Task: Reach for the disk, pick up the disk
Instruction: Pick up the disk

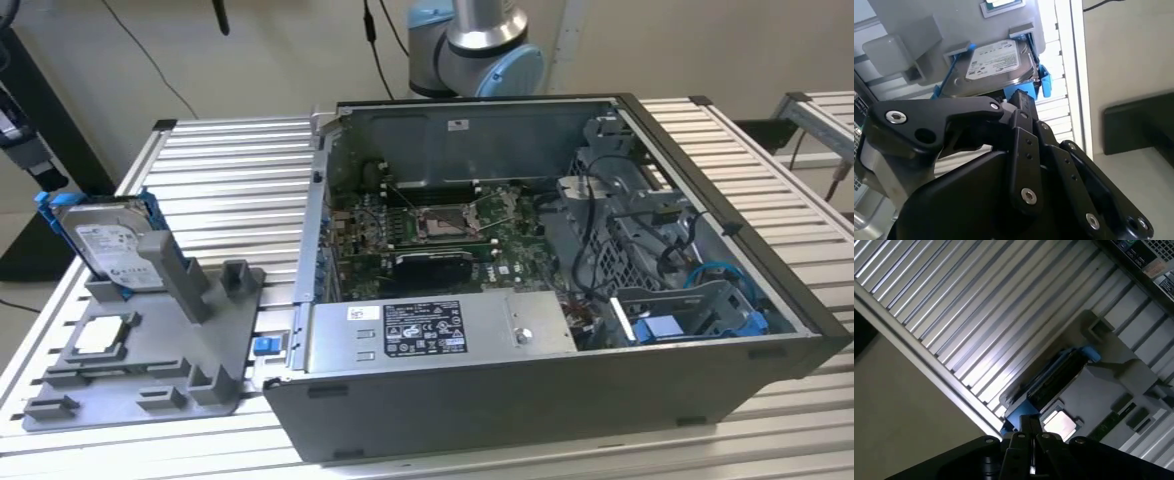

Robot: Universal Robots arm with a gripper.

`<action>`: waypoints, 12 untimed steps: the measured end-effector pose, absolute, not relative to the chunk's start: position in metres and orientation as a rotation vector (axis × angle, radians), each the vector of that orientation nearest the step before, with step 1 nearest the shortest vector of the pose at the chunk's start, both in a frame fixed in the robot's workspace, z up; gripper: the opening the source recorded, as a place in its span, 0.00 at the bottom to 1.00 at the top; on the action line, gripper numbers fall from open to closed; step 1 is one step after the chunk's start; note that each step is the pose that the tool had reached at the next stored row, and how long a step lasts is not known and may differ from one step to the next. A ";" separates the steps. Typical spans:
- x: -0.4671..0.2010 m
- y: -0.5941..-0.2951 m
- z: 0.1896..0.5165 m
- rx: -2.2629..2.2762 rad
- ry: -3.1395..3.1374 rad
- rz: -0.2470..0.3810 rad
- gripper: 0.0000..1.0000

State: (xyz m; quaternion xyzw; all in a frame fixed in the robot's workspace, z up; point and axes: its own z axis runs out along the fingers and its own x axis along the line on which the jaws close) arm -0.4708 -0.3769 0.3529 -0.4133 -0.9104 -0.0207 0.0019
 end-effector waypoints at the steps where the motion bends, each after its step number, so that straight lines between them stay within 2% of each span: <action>1: -0.471 -0.377 0.353 -1.314 -2.849 -0.065 0.00; 12: -0.471 -0.377 0.353 -1.513 -2.752 -0.065 0.00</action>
